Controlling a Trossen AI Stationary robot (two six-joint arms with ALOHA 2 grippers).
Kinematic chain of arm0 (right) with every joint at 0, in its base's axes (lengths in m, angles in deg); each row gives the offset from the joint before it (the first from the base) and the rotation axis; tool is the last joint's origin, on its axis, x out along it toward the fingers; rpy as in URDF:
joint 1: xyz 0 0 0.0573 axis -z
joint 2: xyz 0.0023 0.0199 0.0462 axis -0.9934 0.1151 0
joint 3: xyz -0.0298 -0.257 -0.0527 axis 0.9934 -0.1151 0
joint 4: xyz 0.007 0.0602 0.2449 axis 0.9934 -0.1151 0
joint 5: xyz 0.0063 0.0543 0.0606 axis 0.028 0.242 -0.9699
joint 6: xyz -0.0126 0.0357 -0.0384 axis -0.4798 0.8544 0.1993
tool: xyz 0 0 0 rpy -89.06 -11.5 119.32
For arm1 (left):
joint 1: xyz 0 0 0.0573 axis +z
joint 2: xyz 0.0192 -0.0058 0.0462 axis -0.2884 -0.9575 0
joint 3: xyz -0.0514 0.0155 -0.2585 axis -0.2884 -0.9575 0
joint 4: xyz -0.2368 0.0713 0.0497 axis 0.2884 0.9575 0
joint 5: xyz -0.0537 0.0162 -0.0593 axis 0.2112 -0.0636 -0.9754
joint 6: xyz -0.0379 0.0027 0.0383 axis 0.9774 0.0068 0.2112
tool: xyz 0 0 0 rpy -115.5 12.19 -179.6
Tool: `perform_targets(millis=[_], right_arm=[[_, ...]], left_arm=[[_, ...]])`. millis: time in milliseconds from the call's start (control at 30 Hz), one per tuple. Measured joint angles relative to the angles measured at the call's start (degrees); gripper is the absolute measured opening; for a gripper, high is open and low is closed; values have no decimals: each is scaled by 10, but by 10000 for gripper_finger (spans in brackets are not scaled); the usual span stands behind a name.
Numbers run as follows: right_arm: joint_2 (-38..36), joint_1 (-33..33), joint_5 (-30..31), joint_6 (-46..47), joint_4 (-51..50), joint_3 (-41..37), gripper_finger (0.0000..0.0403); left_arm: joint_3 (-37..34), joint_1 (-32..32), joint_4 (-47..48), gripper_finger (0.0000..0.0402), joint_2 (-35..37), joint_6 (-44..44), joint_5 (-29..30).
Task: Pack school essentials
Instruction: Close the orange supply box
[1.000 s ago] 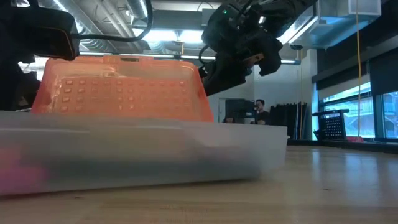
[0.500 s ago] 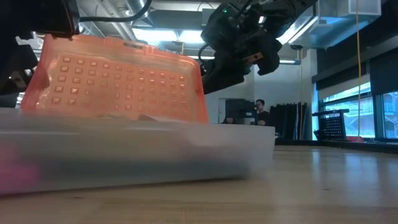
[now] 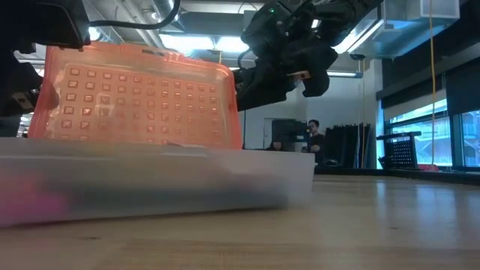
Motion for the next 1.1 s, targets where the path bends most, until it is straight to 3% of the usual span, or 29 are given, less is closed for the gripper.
perform_targets(millis=[533,933,1100], right_arm=[[1,-2,-4,-34,-16,-3,7],[2,-3,13,-35,-14,-3,7],[2,-3,85,-34,-13,-3,7]], left_arm=[[0,1,41,104,0,-33,47],[4,-5,37,104,1,-8,23],[12,-6,53,104,1,-36,34]])
